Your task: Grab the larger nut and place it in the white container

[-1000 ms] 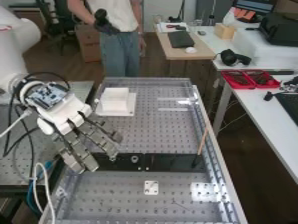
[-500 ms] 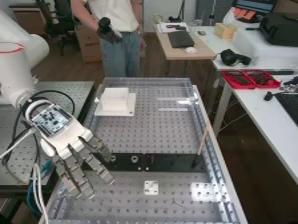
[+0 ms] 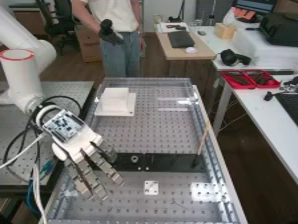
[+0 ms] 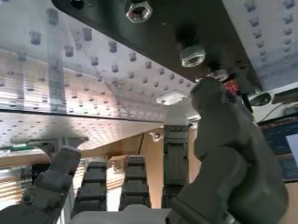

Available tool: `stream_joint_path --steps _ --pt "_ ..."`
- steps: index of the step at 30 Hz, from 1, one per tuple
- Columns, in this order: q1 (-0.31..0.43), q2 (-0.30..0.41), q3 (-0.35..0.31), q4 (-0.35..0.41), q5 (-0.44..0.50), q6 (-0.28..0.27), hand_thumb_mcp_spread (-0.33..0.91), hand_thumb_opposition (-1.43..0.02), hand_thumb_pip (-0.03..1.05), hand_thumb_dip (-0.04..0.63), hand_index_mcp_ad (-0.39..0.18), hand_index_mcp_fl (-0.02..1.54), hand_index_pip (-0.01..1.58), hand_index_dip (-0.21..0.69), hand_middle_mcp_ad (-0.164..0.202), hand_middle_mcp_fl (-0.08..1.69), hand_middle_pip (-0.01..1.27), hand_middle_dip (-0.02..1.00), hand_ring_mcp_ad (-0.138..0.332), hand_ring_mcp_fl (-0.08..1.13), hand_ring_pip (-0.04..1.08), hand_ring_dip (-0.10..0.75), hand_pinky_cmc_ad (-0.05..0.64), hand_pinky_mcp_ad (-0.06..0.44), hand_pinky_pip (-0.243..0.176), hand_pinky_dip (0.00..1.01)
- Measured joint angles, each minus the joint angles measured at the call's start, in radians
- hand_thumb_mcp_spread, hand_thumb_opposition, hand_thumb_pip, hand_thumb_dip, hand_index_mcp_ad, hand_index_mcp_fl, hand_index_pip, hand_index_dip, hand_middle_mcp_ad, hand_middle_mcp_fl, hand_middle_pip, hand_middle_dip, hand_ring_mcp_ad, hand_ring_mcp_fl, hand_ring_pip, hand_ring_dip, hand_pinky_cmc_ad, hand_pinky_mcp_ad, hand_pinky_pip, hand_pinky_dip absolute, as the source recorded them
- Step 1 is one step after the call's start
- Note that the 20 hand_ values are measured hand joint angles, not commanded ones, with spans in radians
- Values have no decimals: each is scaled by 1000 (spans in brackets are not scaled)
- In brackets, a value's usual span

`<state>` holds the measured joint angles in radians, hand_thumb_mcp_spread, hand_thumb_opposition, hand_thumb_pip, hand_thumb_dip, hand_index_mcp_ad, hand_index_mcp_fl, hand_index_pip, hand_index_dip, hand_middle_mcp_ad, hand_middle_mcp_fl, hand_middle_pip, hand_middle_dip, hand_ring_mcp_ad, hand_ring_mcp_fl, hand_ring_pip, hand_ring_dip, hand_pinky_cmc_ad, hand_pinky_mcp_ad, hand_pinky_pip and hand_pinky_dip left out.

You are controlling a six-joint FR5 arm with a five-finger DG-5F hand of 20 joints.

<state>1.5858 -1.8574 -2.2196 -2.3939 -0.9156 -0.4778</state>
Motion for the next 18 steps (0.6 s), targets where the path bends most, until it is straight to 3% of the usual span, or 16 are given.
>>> stream_joint_path --steps 8,18 --pt "39 -7 -25 78 45 -72 330 -880 709 241 -140 28 1525 305 75 9 141 175 206 12 79 49 342 265 -89 356" --pt "60 -31 -40 129 84 -96 328 -880 712 241 -140 28 1541 300 75 9 141 175 201 12 73 56 342 264 -89 360"
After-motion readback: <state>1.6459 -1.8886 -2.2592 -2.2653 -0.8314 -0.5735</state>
